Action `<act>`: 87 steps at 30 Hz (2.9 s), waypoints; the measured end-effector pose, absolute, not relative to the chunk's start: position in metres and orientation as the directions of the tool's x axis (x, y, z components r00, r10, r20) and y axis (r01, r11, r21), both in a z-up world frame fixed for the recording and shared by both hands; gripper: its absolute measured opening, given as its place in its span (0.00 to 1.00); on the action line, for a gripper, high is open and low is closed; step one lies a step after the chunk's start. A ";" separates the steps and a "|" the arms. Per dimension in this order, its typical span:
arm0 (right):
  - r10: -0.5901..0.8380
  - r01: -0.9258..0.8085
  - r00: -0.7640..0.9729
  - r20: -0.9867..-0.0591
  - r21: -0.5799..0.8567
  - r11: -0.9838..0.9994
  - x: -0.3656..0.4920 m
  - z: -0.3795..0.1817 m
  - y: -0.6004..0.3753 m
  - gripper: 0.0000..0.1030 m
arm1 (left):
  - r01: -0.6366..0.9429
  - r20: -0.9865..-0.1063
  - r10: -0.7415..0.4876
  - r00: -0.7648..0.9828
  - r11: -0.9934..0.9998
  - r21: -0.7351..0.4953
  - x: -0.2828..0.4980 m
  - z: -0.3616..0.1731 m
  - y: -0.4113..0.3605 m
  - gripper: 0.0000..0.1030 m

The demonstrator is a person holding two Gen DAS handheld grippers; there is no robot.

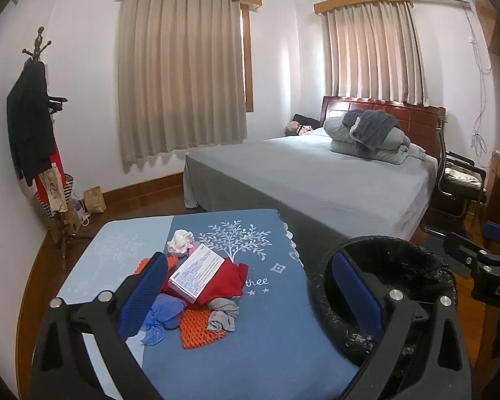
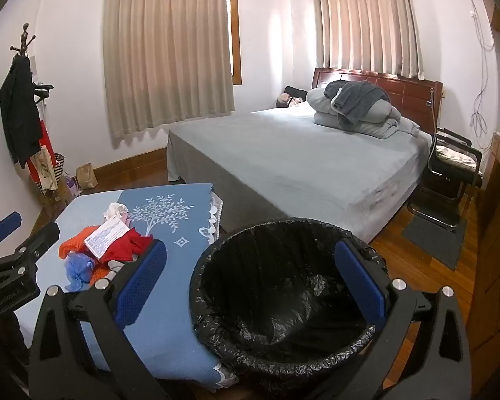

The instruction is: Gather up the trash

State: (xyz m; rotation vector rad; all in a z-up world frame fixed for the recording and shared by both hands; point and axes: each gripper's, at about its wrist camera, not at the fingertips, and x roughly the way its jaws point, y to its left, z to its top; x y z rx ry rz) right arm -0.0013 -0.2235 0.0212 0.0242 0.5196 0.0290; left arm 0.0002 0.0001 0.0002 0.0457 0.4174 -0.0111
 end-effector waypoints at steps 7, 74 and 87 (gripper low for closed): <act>0.034 -0.022 0.867 -0.498 0.030 0.999 -0.001 0.021 -0.223 0.95 | 0.020 -0.406 -0.001 0.914 0.999 0.043 0.000 0.000 0.000 0.94; 0.036 -0.022 0.864 -0.502 0.033 0.999 0.000 0.020 -0.224 0.95 | 0.019 -0.414 -0.001 0.910 0.999 0.040 0.001 0.000 0.000 0.94; 0.081 -0.067 0.860 -0.504 0.047 0.997 0.021 0.005 -0.198 0.95 | -0.036 -0.417 0.057 0.907 0.998 0.057 0.016 -0.031 0.032 0.94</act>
